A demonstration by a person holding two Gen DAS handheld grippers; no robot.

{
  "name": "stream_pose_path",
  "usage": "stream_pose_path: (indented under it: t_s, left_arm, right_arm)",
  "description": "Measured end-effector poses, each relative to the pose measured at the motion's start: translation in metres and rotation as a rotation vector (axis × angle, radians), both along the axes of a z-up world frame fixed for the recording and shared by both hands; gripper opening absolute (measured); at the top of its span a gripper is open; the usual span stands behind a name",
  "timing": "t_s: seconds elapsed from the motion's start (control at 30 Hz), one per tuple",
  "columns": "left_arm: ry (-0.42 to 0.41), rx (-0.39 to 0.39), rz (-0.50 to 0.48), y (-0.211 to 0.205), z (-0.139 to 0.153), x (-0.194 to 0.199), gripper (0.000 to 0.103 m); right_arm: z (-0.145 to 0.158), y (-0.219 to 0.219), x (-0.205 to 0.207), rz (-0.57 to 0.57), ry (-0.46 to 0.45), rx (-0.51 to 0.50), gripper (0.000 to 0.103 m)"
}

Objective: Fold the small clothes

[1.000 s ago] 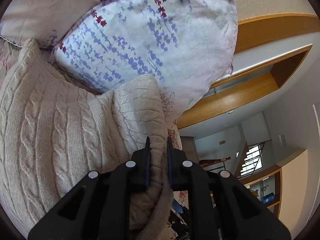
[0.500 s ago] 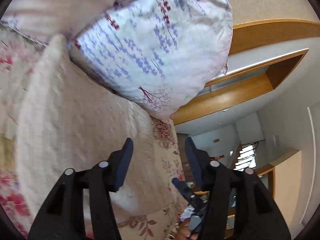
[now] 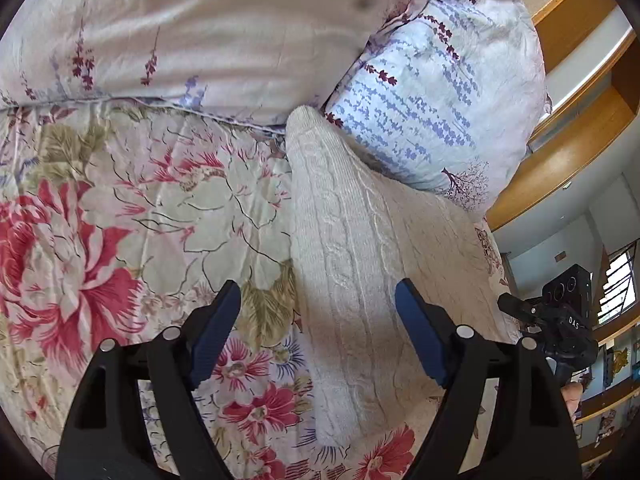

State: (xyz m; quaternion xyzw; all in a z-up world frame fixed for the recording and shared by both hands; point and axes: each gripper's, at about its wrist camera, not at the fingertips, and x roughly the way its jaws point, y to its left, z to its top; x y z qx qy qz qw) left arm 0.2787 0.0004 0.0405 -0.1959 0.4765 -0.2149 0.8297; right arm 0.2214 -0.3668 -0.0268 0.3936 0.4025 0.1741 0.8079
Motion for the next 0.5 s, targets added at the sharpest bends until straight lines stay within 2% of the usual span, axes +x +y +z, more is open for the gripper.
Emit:
stream_pose_path:
  t_s: [0.1,0.2,0.27,0.33,0.4,0.5]
  left_arm:
    - [-0.014,-0.028,-0.004,-0.004,-0.005,0.0,0.081]
    - [-0.045,-0.025,-0.006,-0.006,-0.007,-0.001,0.085]
    - [-0.043,-0.023,-0.007,-0.007,-0.008,0.0,0.086]
    - [-0.029,-0.029,-0.008,-0.007,-0.007,0.003,0.086]
    - [-0.024,-0.031,0.0,-0.006,-0.006,0.003,0.086]
    - [-0.029,-0.021,-0.005,-0.009,-0.005,0.005,0.086]
  right_arm:
    - [-0.004,0.003,0.012,0.028,0.013,0.065,0.055]
    - [-0.006,0.003,0.021,0.02,0.012,0.077,0.052]
    - [-0.012,-0.001,0.027,-0.005,0.021,0.099,0.038]
    - [-0.014,-0.003,0.031,-0.026,0.006,0.099,0.02]
    - [-0.01,-0.001,0.029,-0.044,-0.04,0.065,0.018]
    - [0.012,0.006,0.019,-0.061,-0.139,-0.068,0.017]
